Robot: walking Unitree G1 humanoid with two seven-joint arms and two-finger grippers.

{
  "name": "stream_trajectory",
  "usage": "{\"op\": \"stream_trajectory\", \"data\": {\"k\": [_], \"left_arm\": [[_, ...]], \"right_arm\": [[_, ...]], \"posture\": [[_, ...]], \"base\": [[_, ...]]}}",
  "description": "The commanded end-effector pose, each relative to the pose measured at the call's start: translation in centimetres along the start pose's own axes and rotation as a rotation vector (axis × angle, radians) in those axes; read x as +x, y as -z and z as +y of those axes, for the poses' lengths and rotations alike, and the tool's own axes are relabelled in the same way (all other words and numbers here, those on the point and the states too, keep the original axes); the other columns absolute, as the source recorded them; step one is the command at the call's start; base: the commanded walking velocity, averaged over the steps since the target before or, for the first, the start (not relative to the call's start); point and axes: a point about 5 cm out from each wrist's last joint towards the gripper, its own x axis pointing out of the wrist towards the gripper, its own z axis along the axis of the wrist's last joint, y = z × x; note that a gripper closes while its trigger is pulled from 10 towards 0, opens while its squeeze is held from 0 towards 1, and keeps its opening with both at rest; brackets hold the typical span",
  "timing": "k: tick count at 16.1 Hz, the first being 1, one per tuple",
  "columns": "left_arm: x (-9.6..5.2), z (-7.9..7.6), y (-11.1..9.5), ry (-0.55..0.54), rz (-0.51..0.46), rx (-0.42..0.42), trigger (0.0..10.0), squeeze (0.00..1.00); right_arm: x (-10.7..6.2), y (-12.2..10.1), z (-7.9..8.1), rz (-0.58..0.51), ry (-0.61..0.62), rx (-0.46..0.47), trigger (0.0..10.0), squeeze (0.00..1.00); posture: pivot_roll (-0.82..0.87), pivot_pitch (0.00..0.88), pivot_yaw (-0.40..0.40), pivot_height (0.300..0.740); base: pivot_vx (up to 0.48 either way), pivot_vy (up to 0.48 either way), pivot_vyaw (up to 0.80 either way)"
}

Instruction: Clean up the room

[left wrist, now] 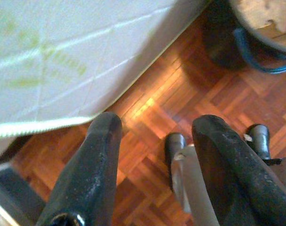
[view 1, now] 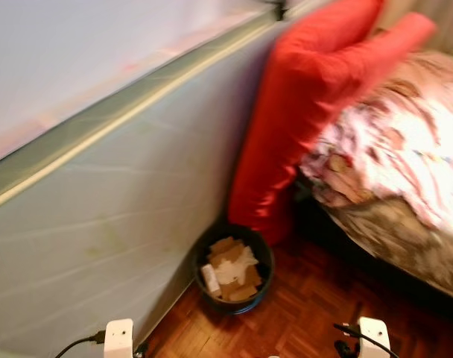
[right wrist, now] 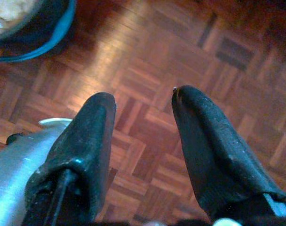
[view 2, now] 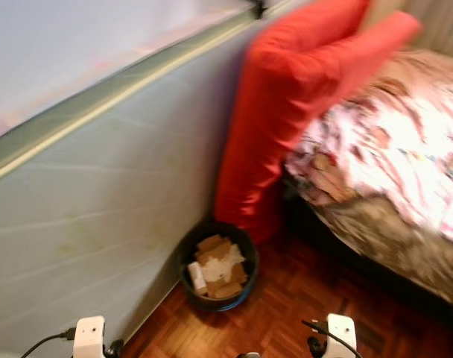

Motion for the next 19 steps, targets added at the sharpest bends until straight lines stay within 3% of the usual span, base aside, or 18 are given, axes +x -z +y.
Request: {"op": "stream_trajectory", "data": {"k": [1,4,9,13,19], "left_arm": [[-1.7,4.8,3.9,-0.051,0.163,-0.132,10.0,0.0],[-1.7,4.4,4.0,-0.037,0.169,-0.097,10.0,0.0],[-1.5,3.9,3.7,-0.025,0.168,-0.084,10.0,0.0],[-1.5,3.8,3.9,-0.026,0.176,-0.084,10.0,0.0],[-1.3,3.4,3.5,-0.026,0.17,-0.093,10.0,0.0]], "right_arm": [[-0.6,4.1,1.5,0.18,-0.057,-0.036,10.0,0.0],[-0.7,4.1,1.5,0.173,-0.056,-0.027,10.0,0.0],[-0.7,4.2,1.2,0.194,-0.042,-0.064,10.0,0.0],[-0.7,4.1,1.2,0.191,-0.044,-0.049,10.0,0.0],[-0.6,3.9,1.4,0.172,-0.042,-0.029,10.0,0.0]], "posture": [[0.09,0.0,-0.073,0.719],[0.09,0.0,-0.067,0.719],[0.08,0.0,-0.067,0.719],[0.08,0.0,-0.071,0.719],[0.08,0.0,-0.067,0.719]], "base": [[0.0,0.0,-0.8],[0.0,0.0,-0.22],[0.0,-0.324,0.0],[0.0,-0.336,-0.58],[0.0,-0.337,0.0]]}}
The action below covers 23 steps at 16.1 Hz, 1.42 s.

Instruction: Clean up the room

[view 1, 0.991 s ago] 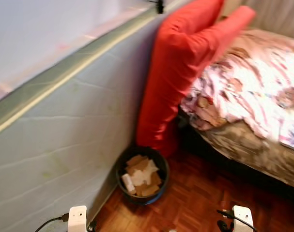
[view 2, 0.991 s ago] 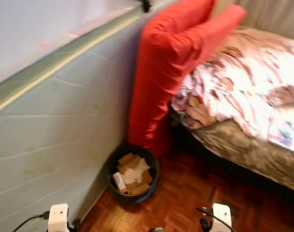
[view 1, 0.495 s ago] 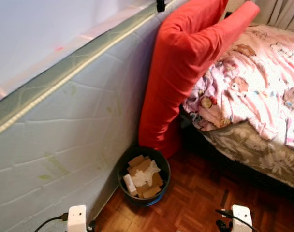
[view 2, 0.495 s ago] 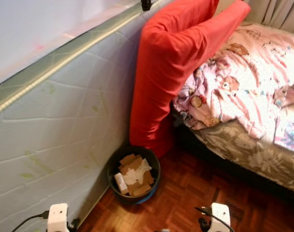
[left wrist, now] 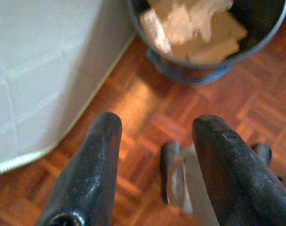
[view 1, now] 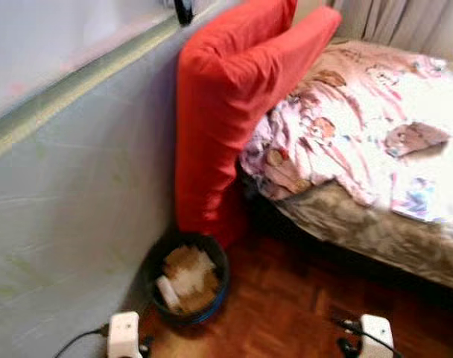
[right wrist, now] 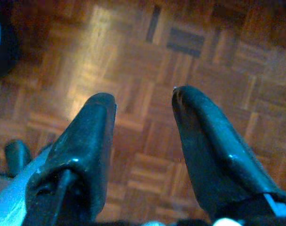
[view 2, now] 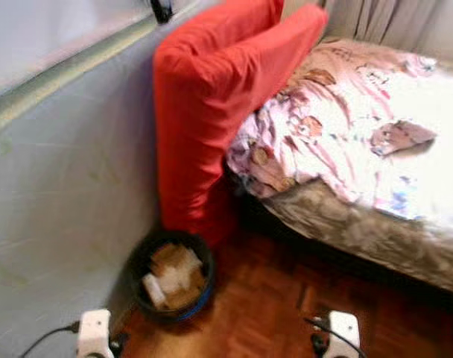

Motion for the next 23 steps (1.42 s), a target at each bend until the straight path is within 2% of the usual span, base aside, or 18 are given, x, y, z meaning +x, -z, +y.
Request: {"op": "stream_trajectory", "data": {"k": [1,23], "left_arm": [[-1.51,3.6,3.98,-0.031,0.182,-0.095,10.0,0.0],[-1.86,3.87,4.57,-0.023,0.188,-0.096,10.0,0.0]], "right_arm": [[-0.63,3.93,1.29,0.172,-0.039,-0.022,10.0,0.0],[-0.68,3.95,1.07,0.172,-0.034,-0.025,10.0,0.0]], "posture": [[0.08,0.0,-0.067,0.719],[0.06,0.0,-0.07,0.719]], "base": [[0.0,-0.341,0.0],[0.0,-0.336,0.0]]}}
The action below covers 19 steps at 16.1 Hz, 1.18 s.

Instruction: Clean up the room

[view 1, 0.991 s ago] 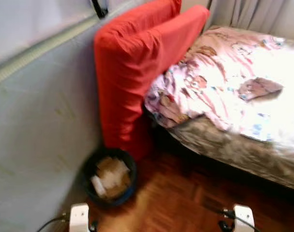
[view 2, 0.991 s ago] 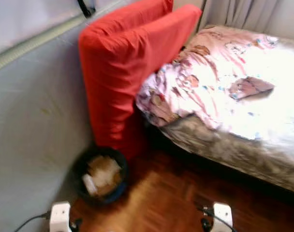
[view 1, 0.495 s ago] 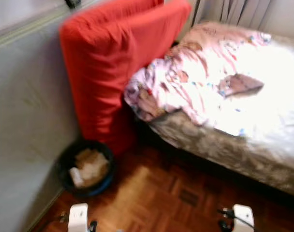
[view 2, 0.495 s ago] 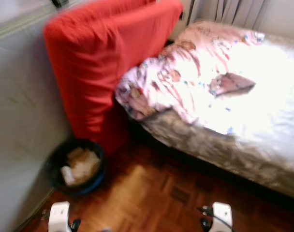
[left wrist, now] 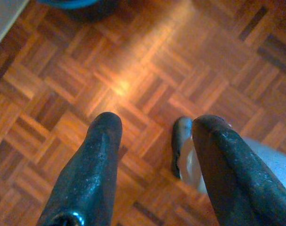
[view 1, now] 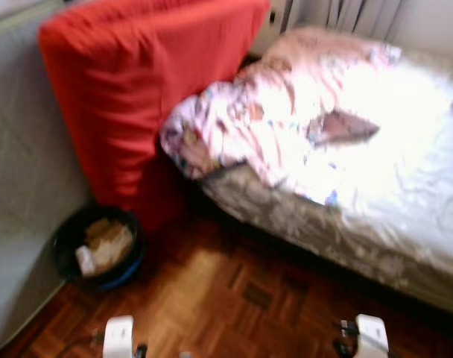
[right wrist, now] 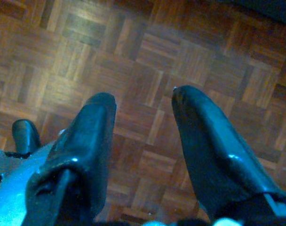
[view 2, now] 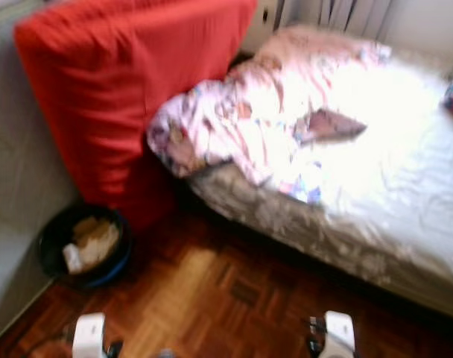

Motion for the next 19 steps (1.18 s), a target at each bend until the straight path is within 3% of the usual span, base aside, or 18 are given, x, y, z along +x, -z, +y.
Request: {"op": "stream_trajectory", "data": {"k": [1,3,19], "left_arm": [[-1.4,3.4,3.8,-0.008,0.161,-0.095,10.0,0.0],[-1.4,3.3,3.7,-0.009,0.16,-0.093,10.0,0.0],[-0.9,3.0,2.8,-0.001,0.162,-0.103,10.0,0.0]], "right_arm": [[-0.8,4.0,0.7,0.172,-0.024,-0.027,10.0,0.0],[-0.7,4.0,0.7,0.172,-0.025,-0.03,10.0,0.0],[-0.3,2.8,0.9,0.14,-0.014,-0.003,10.0,0.0]], "posture": [[0.06,0.0,-0.068,0.719],[0.06,0.0,-0.067,0.719],[0.02,0.0,-0.055,0.719]], "base": [[0.0,-0.334,0.0],[0.0,-0.336,0.0],[0.0,0.0,0.0]]}}
